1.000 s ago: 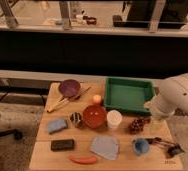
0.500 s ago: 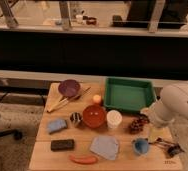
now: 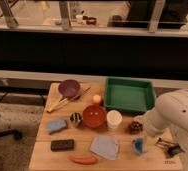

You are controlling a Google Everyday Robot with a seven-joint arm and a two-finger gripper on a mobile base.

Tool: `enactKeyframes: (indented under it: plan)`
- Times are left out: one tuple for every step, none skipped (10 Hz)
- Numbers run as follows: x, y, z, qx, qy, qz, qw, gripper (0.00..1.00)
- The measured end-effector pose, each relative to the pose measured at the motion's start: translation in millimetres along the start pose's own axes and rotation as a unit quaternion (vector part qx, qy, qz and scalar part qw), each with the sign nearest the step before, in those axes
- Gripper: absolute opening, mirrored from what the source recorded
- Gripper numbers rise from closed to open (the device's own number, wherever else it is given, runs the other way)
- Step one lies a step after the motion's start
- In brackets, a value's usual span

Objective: Place towel in purple bowl

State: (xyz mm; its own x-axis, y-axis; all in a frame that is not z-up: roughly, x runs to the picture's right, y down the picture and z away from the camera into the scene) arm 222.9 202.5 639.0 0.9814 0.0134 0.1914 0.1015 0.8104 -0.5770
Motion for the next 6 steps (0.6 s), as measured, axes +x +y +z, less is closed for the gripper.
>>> enactKeyframes:
  plan:
    - [-2.8,4.0,4.0,-0.002,-0.002,-0.002,1.0000,0.80]
    - [-6.2,7.4,8.2,-0.005,-0.004,-0.004,1.0000,0.80]
    - [-8.8,10.0,11.8,-0.006,-0.006,-0.005,0.9999,0.80]
    - [-11.1,14.2,17.1,-0.009,-0.007,-0.007,0.9999,0.80]
    - [-12.7,16.2,20.1,-0.010,-0.009,-0.007,0.9999,0.80]
    - [-14.8,17.8,23.2,-0.011,-0.010,-0.009,0.9999,0.80]
